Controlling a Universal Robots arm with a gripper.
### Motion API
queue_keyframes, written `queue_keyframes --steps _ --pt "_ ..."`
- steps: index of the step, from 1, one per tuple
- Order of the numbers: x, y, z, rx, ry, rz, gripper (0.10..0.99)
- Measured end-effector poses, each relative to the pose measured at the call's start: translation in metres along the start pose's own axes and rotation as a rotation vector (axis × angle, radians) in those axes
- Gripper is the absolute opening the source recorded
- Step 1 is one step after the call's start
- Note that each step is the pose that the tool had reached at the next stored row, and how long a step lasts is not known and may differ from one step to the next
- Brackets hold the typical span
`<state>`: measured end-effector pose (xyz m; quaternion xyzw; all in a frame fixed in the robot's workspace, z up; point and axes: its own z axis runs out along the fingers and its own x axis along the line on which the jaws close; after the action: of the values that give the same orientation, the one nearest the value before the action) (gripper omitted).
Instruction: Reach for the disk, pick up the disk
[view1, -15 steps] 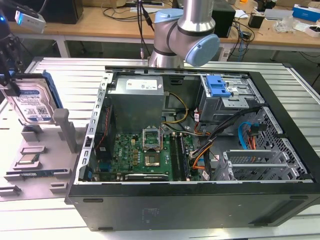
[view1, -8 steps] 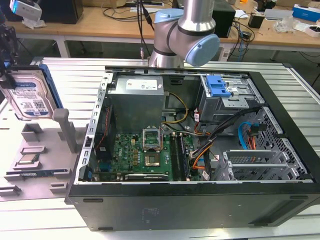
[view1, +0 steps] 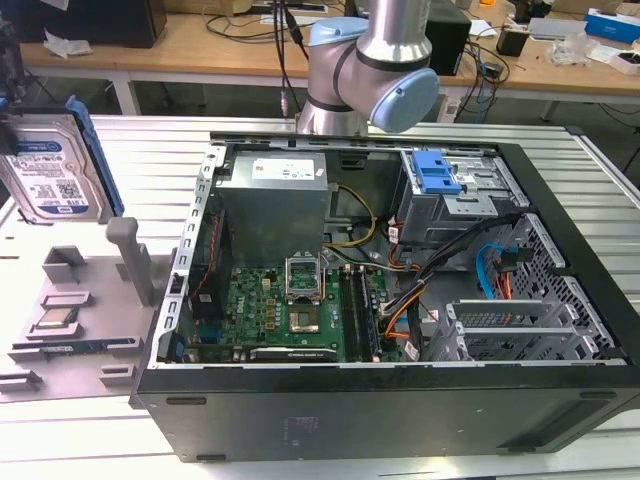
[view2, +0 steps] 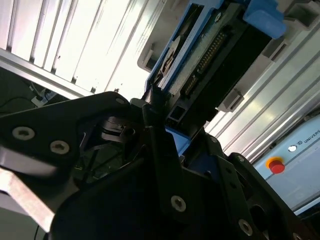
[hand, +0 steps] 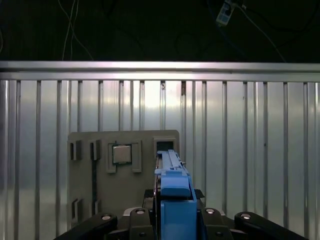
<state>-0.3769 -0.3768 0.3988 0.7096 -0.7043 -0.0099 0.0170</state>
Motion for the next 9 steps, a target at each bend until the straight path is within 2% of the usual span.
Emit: queue_keyframes --steps 9 --pt "0.0001 -0.0001 -0.0116 0.0 0.0 0.0 0.365"
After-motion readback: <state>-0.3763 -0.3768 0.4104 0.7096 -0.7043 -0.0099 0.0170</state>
